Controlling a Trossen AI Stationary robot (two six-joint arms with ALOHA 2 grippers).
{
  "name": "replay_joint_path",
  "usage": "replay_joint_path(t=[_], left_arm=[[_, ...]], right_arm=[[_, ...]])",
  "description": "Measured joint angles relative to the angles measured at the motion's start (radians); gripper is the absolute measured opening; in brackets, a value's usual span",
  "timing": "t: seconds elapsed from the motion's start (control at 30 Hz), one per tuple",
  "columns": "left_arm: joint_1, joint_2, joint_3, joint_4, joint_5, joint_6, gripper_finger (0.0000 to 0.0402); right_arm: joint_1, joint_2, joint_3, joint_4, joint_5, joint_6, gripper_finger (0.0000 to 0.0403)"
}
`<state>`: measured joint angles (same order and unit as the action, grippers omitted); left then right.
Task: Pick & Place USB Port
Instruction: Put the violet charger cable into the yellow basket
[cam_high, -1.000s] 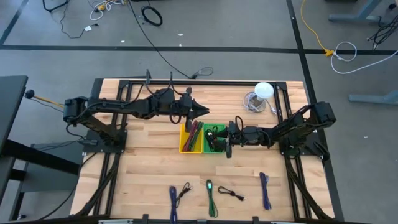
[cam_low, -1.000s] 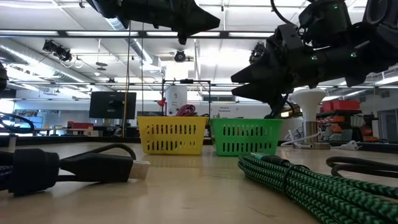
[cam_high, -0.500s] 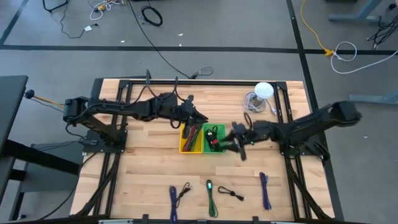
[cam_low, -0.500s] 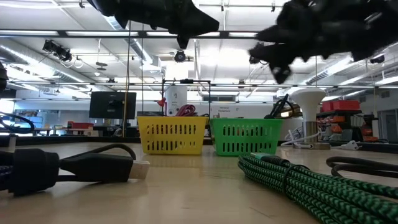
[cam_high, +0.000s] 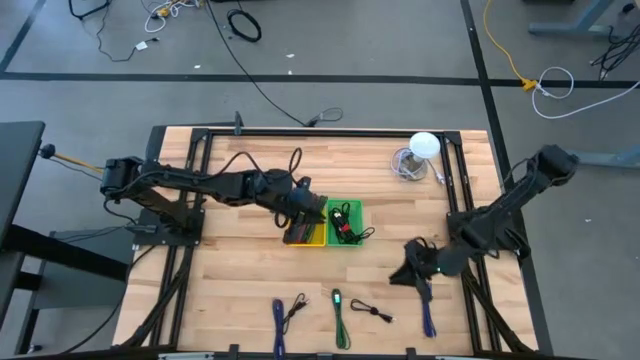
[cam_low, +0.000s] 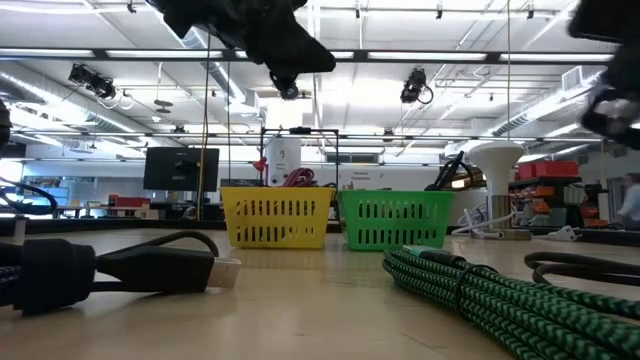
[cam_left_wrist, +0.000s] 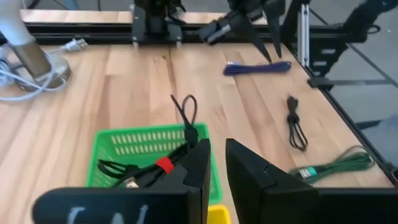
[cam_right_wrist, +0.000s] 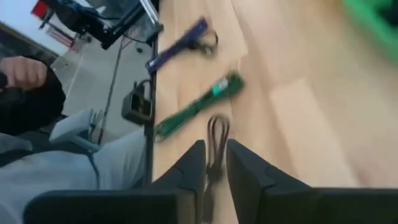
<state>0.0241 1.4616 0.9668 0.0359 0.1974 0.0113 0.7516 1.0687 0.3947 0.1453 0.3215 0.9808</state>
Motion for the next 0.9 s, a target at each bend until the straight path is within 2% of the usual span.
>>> replay_joint_path(t=[0.3,0.47,0.6,0.7,0.77,0.9], left_arm=[[-0.045,0.0,0.0,-0.005,-0.002,0.0,0.0053],[-0.062,0.0,0.0,-0.005,-0.012,0.0,0.0053],[-0.064,0.0,0.0,-0.004,-0.017,0.0,0.0053],[-0.063,0.0,0.0,-0.004,-0.017,0.0,0.0053],[-0.063,0.0,0.0,-0.004,-0.017,0.001,0.0053],[-0.063,0.0,0.0,-0.004,-0.02,0.002,0.0053]], right_arm=[[0.307,0.047,0.0,-0.022,0.21,0.408,0.0025],[0.389,0.103,0.0,-0.074,0.271,0.605,0.0004],[0.388,0.129,0.045,-0.239,0.206,0.739,0.0002],[0.382,0.14,0.154,-0.499,0.103,0.819,0.0002],[0.384,0.144,0.241,-0.667,0.07,0.861,0.0001],[0.384,0.176,0.352,-0.776,0.026,0.86,0.0001]])
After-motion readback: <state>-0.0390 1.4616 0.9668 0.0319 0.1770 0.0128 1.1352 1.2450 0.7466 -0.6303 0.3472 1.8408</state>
